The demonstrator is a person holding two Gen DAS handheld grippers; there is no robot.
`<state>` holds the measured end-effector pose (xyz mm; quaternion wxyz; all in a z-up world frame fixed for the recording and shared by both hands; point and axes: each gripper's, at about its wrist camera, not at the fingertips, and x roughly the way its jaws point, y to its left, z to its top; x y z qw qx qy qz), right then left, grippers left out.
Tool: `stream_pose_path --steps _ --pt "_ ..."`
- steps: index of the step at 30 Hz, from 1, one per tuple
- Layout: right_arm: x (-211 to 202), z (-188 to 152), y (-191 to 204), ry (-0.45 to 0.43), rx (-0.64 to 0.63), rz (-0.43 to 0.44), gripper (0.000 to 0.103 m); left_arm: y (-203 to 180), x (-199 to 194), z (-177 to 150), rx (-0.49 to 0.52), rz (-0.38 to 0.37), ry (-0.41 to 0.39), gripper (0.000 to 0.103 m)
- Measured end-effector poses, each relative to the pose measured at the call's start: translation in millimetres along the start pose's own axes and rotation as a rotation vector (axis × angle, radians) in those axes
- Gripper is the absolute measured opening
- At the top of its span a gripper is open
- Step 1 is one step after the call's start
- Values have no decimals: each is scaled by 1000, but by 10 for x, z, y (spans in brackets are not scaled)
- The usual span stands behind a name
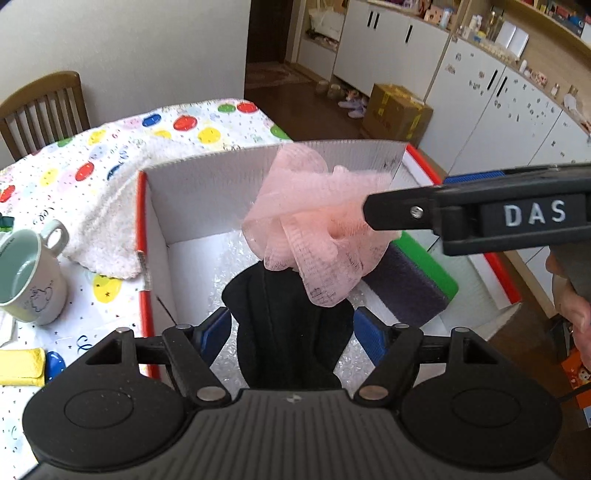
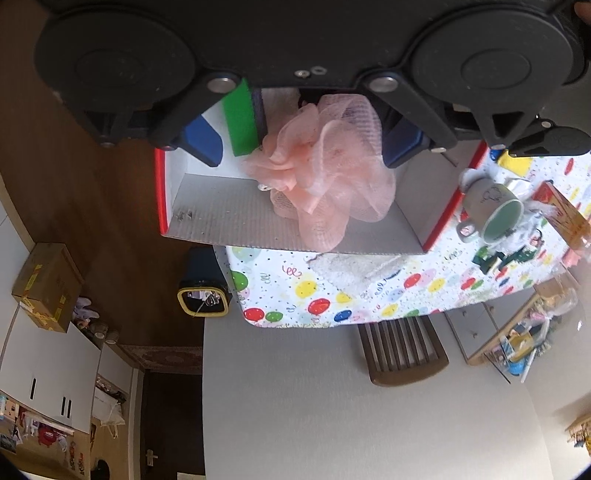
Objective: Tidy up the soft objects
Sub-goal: 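Open both tools to release the puff and mask, then withdraw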
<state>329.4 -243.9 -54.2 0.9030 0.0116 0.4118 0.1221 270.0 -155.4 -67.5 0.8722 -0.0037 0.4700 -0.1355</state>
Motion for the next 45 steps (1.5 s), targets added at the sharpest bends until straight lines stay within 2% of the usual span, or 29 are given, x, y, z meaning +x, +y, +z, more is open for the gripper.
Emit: stream_pose_path --steps 13,16,22,30,31,33,38,45 --pt "-506 -107 251 -90 -11 74 102 198 -641 -168 -45 -4 -125 73" --pt "-591 -123 357 -112 -19 89 103 285 -792 -220 -52 1 -151 81" --pt "-698 -172 612 -139 -25 126 103 521 -1060 -327 -77 12 -198 84" --pt "-699 -222 1042 -148 -53 161 103 996 -1327 -474 -114 18 -233 86" --pt "-695 -229 1108 -150 -57 164 103 1054 -1364 -494 -114 22 -238 87" --pt "-671 -229 1229 -150 -60 181 103 1177 -1419 -519 -122 18 -242 100" --pt "-596 -229 1543 -149 -59 208 103 1530 -1567 -605 -147 17 -282 102" --pt "-405 -234 2015 -128 -83 223 103 1996 -1703 -721 -149 108 -334 103"
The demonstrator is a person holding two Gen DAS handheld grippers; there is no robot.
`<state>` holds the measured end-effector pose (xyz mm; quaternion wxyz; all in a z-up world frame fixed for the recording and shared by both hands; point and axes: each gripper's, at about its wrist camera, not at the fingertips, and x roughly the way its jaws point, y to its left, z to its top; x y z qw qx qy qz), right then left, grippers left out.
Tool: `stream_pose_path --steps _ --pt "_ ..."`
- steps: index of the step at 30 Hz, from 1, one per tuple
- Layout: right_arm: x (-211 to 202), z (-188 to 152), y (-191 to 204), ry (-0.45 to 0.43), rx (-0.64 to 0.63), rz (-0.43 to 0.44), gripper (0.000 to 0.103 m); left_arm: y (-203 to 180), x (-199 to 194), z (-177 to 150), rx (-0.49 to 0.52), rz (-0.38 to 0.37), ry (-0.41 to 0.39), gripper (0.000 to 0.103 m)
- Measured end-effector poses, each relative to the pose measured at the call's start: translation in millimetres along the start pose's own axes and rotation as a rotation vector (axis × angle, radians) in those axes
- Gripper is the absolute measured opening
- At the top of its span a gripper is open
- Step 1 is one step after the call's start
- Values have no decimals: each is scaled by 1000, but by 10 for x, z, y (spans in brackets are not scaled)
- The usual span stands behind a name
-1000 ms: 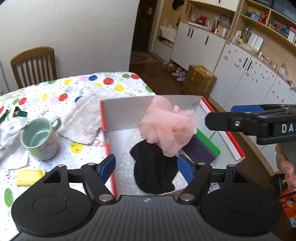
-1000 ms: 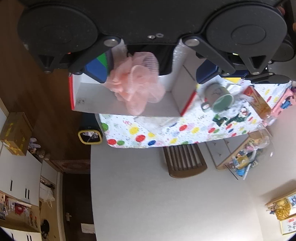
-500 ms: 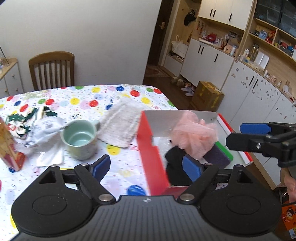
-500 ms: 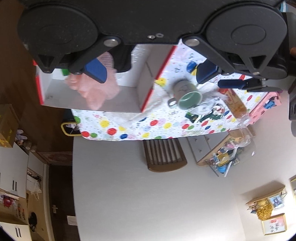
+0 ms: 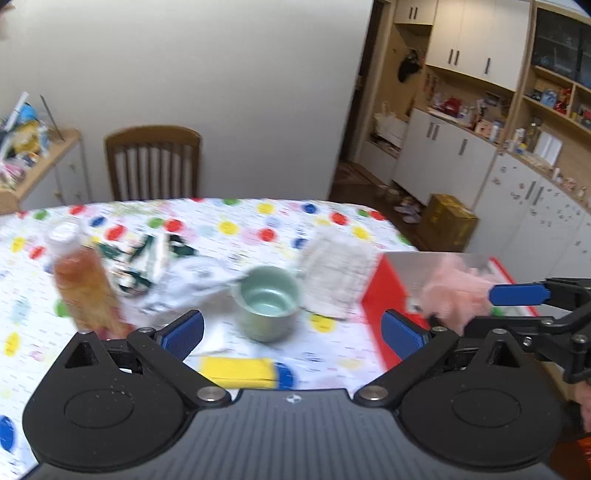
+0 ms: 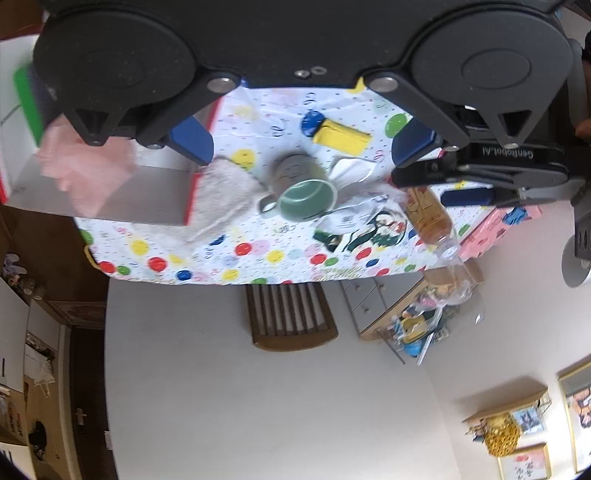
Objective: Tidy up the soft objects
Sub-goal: 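Open both tools to release the puff and mask, then withdraw, then grasp the yellow sponge with the right tool while the left tool grasps the Christmas bag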
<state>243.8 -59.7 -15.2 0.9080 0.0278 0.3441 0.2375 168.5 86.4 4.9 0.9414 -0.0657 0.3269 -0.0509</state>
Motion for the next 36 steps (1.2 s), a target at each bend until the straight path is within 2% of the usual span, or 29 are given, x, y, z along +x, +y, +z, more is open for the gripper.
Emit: stream_pose_path --steps 8,13,18,25,36 --pt "476 -22 441 53 -49 6 102 608 -58 -86 57 120 -54 103" --pt "799 -50 678 99 -95 15 102 983 -2 -138 51 157 -60 103" --pt "1077 -64 822 139 -141 17 102 1262 70 -183 20 157 -41 103" --pt "1464 -74 918 204 -205 13 97 1592 143 -183 -38 192 -41 103" --pt "1951 -134 1025 286 -311 20 87 2454 108 -35 -160 267 -81 103"
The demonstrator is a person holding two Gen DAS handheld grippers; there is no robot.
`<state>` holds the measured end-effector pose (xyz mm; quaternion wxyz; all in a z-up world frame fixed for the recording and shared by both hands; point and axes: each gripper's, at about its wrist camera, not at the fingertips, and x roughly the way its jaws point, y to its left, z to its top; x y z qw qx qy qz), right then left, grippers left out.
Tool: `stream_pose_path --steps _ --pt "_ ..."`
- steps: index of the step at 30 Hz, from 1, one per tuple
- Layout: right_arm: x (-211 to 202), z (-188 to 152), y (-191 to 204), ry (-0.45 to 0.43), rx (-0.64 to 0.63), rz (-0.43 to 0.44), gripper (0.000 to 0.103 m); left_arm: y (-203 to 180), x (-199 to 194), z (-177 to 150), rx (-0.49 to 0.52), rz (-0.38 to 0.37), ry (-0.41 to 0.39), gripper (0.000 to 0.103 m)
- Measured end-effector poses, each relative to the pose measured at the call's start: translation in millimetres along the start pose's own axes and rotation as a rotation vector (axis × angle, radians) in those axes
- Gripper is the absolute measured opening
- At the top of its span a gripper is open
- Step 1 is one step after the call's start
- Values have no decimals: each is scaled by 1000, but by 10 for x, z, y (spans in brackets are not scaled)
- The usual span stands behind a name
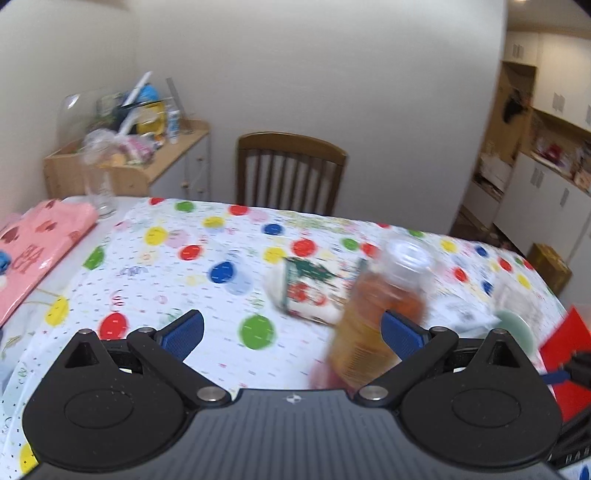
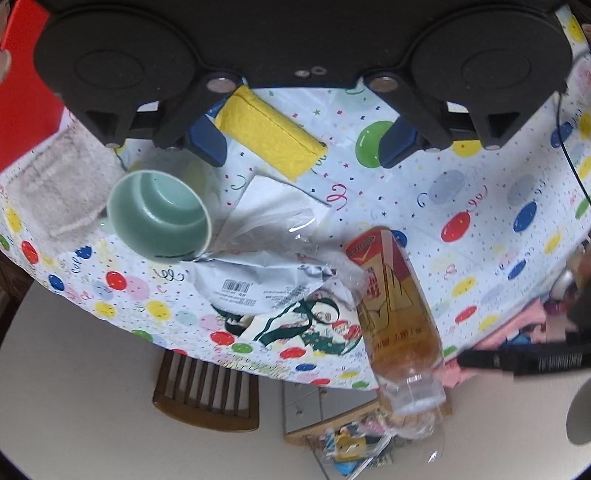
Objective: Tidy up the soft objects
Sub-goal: 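Grasp the yellow sponge with the right tool while the left tool grasps the Christmas bag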
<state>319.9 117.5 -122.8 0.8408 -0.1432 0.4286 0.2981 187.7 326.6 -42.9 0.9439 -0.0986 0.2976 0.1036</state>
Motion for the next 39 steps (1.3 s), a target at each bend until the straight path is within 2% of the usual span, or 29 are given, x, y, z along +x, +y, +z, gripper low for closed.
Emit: stream_pose_path --steps 4,9,16,19,25,30,34,37,39 --pt "183 1 -6 33 -33 3 84 276 202 135 -70 22 24 103" --pt "375 -16 -41 80 -96 -6 79 404 576 284 -90 21 57 103" --pt "521 -34 -174 126 -91 24 74 422 1202 428 -181 -49 120 102" --pt "554 -49 -195 133 -97 23 73 404 1403 482 -189 -69 117 102" --pt "642 -55 -242 144 -94 19 71 369 2007 522 -158 -82 236 102" --pt "660 -44 -214 141 -120 19 71 281 2263 422 -130 -76 295 101" --pt "645 -54 -208 138 -125 21 66 183 2380 359 -90 -85 324 94" --pt "635 -55 -160 139 -135 8 62 94 2396 343 -40 -63 313 87" --pt "626 -61 -145 133 -134 3 60 70 2394 346 -34 -61 305 69"
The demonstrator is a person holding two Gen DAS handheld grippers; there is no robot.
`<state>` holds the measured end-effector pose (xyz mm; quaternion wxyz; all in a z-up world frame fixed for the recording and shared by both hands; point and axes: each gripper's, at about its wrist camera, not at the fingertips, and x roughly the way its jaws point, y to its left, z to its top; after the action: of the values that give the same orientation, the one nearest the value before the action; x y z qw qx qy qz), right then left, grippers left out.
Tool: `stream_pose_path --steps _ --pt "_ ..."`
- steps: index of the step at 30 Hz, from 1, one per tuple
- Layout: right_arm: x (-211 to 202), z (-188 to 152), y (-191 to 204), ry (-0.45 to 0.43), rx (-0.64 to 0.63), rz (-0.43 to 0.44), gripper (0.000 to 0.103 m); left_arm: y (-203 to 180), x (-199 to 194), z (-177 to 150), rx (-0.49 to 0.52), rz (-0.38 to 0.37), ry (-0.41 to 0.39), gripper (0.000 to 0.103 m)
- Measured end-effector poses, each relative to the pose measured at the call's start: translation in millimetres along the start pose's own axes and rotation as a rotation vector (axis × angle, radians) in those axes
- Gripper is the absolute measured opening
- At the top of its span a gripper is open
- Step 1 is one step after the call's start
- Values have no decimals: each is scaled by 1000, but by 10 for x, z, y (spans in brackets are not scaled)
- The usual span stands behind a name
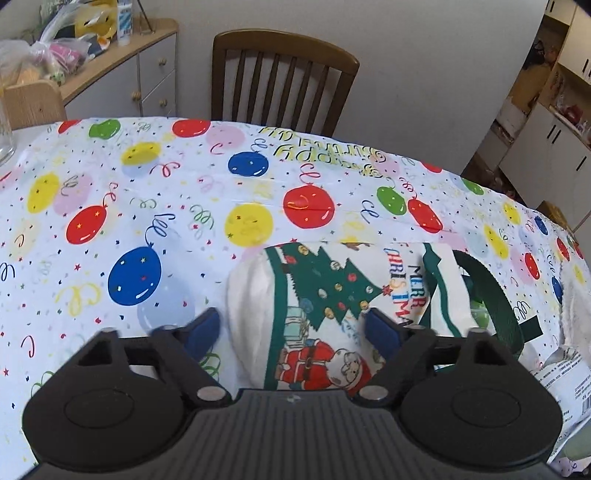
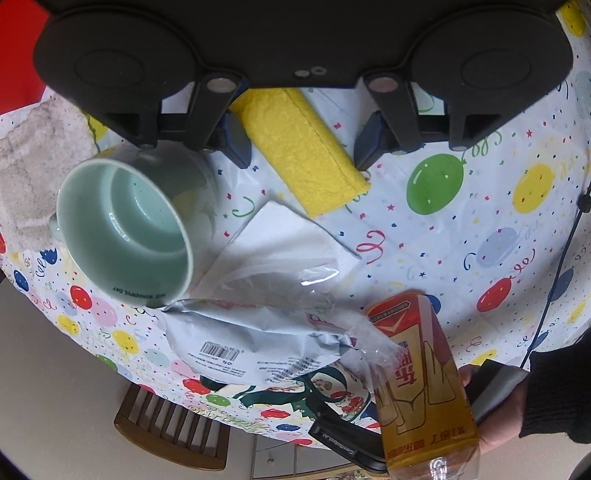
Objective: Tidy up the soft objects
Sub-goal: 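Grasp the yellow sponge with the right tool while the left tool grasps the Christmas bag, then carry the yellow sponge and Christmas bag over the red box and lower them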
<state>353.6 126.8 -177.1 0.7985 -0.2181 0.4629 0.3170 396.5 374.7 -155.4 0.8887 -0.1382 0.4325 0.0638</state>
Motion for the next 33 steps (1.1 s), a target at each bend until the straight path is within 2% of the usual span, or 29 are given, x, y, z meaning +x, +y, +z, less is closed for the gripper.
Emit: stream_pose_path --steps 1,3,6,12,15,25,33 --pt "-5 -3 1 -3 2 -2 58 -11 -4 5 5 4 -2 66" --pt "-14 -10 14 -7 4 -11 56 -55 -5 8 24 15 1 48" --pt "-31 -15 33 -6 9 -25 53 -113 -28 -13 61 3 -8 35" --pt "-63 -45 79 -11 11 -63 47 -73 -127 -38 56 4 -44 21" --pt "-99 -69 94 -21 25 -83 42 -59 -230 -61 44 19 -78 18" --pt "-362 -134 44 -80 138 -109 40 142 -735 -103 -66 102 -199 16" --pt "-759 -296 10 -149 229 -117 40 375 -1262 -178 -180 120 -276 16"
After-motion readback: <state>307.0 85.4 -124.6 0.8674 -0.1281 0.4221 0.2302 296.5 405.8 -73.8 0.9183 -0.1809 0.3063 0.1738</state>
